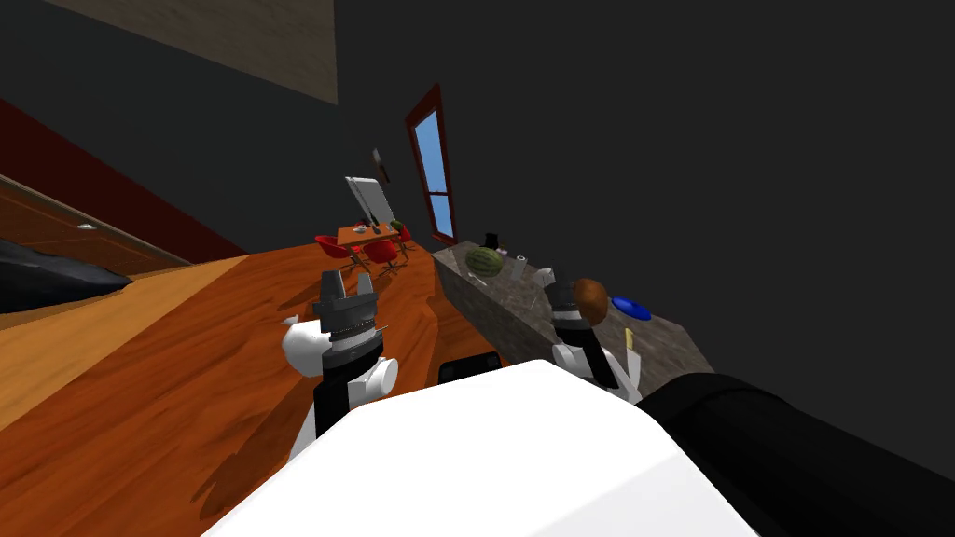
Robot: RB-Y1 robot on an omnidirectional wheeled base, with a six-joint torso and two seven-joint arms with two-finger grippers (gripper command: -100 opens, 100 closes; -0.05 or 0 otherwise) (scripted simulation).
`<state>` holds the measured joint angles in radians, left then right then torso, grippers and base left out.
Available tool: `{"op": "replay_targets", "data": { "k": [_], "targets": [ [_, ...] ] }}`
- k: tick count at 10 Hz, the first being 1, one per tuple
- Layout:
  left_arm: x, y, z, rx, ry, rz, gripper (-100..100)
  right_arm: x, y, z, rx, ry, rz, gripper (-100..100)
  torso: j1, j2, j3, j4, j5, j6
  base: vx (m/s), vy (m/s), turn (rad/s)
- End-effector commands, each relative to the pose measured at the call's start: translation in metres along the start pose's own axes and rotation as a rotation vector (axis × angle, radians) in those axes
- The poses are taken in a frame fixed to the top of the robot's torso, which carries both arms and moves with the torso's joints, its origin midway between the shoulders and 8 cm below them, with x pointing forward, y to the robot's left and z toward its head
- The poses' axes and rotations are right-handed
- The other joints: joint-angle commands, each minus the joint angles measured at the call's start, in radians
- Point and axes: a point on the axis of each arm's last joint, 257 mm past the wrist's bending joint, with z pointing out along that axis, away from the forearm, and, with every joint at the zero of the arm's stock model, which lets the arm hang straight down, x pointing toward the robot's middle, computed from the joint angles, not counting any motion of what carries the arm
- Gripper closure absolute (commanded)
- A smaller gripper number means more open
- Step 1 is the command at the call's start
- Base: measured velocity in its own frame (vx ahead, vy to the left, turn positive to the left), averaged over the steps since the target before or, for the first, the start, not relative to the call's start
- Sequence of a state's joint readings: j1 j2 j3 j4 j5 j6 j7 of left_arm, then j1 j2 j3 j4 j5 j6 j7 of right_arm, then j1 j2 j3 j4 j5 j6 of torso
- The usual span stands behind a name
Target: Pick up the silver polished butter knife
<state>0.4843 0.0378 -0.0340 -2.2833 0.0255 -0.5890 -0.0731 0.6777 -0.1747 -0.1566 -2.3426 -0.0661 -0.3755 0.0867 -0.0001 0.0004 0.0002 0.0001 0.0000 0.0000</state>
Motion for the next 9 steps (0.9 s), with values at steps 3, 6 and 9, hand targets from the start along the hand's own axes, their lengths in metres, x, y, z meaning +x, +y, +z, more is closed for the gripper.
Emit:
{"op": "replay_targets", "data": {
  "k": [3,6,9],
  "targets": [
    [0.0,0.0,0.0,0.0,0.0,0.0,0,-0.013,-0.026,-0.009,0.105,-0.001,-0.051,-100,0.0,0.0,0.0,0.0,0.0,0.0,0.001,0.005,0.155],
    [0.0,0.0,0.0,0.0,0.0,0.0,0,-0.033,-0.057,-0.025,0.227,-0.007,-0.12,-100,0.0,0.0,0.0,0.0,0.0,0.001,0.003,0.005,0.189],
    [0.0,0.0,0.0,0.0,0.0,0.0,0,-0.043,-0.08,-0.036,0.321,-0.009,-0.153,-100,0.0,-0.001,0.0,0.0,0.0,0.0,0.007,0.001,0.147]
  ]
}}
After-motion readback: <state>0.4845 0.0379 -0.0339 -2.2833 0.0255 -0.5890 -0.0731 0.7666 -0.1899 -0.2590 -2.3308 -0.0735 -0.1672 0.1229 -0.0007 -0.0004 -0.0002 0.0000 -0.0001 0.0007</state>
